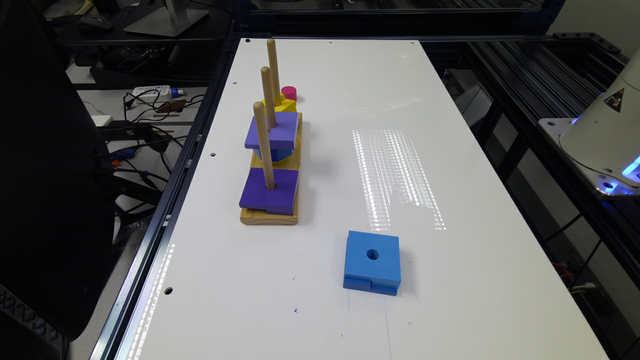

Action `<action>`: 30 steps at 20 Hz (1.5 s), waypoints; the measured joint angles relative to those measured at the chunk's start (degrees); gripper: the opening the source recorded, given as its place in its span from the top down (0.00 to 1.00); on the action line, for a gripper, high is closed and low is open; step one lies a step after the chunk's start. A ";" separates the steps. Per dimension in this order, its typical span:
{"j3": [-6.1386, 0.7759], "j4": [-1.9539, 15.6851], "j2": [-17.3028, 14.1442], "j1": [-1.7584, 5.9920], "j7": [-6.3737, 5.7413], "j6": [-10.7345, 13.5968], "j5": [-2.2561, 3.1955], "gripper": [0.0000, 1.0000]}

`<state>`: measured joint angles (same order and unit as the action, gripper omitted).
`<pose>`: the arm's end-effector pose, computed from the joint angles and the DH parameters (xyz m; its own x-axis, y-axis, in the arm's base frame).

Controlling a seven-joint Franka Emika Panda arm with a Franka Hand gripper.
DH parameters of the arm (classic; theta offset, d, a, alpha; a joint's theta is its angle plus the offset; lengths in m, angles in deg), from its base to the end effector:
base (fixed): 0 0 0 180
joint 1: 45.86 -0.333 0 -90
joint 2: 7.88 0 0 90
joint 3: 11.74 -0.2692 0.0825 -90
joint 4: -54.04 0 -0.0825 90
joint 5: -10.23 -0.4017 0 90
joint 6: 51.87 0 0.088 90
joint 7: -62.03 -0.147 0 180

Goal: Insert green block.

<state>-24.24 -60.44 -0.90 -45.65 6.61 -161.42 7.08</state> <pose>0.5364 0.1245 0.4228 0.7169 -0.6971 -0.0028 -0.6966 -0.7162 -0.0419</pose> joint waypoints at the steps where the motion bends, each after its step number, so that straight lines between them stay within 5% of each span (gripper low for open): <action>1: 0.00 0.00 -0.36 0.02 0.01 -0.41 0.03 1.00; 20: 0.00 0.21 -8.46 0.17 0.04 -9.59 1.21 1.00; 30: 0.00 2.52 -13.93 0.31 0.03 -13.10 2.21 1.00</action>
<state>-24.25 -57.92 -14.83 -45.34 6.64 -174.52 9.29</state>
